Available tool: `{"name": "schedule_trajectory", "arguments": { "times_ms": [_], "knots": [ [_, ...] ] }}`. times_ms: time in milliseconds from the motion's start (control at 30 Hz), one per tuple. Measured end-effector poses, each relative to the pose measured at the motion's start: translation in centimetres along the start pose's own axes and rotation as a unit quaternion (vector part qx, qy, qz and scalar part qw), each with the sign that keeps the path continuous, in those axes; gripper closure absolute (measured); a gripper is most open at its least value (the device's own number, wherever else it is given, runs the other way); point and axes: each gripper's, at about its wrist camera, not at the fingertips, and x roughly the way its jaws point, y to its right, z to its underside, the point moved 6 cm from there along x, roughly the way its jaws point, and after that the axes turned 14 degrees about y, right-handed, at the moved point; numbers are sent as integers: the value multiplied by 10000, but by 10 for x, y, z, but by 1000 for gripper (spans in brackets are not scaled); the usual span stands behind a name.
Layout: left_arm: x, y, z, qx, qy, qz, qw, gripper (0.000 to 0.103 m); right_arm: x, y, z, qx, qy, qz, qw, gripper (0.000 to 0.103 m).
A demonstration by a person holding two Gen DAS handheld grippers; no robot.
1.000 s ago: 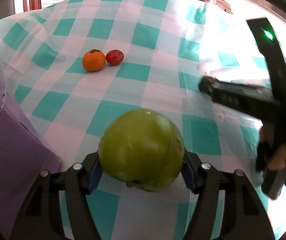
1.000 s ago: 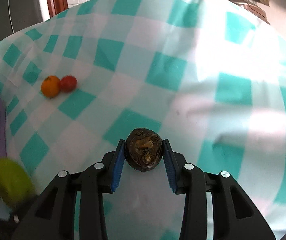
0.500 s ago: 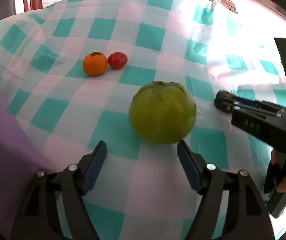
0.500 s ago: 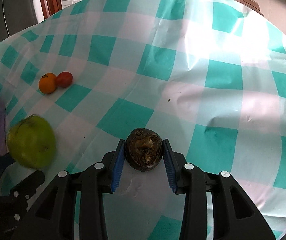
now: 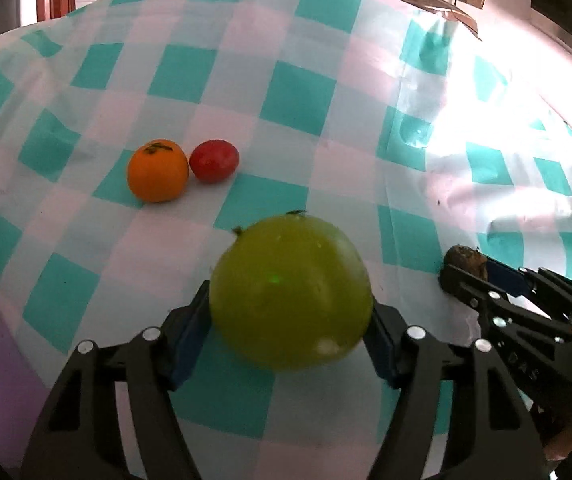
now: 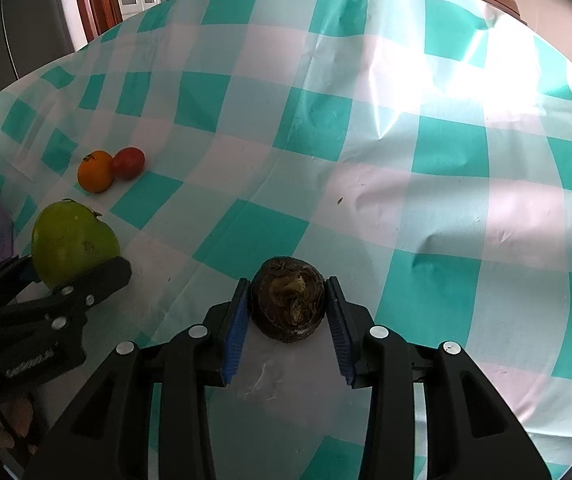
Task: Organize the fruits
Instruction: 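Grasp the green apple with the left tool while the right tool grasps the dark plum, then carry the green apple and dark plum over the white box and lower them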
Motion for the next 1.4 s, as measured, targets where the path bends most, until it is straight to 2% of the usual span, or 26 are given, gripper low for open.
{"name": "schedule_trajectory", "arguments": {
  "times_ms": [100,167,233,500,567,700,833,1067,1200,1400],
  "knots": [
    [7,2,-6,-34,-6,-30,10000,34,0,1,0,26,6,-20,10000,65],
    [10,6,-9,56,-3,-46,10000,40,0,1,0,37,7,-26,10000,65],
    [12,7,-10,61,-14,-119,9999,40,-1,1,0,49,9,-35,10000,65],
    [-7,3,3,-134,-176,-13,9998,40,-1,-3,0,-115,-18,44,9999,65],
    [-14,1,7,-187,-260,12,9995,40,-3,-7,1,-338,-156,167,9992,65],
    [-32,1,20,-256,-495,84,9984,40,-14,-9,5,-289,-508,281,9979,65],
    [-56,9,38,-245,-791,273,9962,40,-35,-11,11,-295,-800,334,9958,65],
    [-99,29,62,-192,-1216,765,9894,40,-76,-24,19,-385,-1026,428,9931,65],
    [-128,39,61,7,-1199,1037,9873,40,-105,-35,18,-476,-1033,494,9923,65],
    [-170,43,40,336,-903,1368,9859,40,-147,-56,9,-586,-949,613,9919,65]
  ]
}}
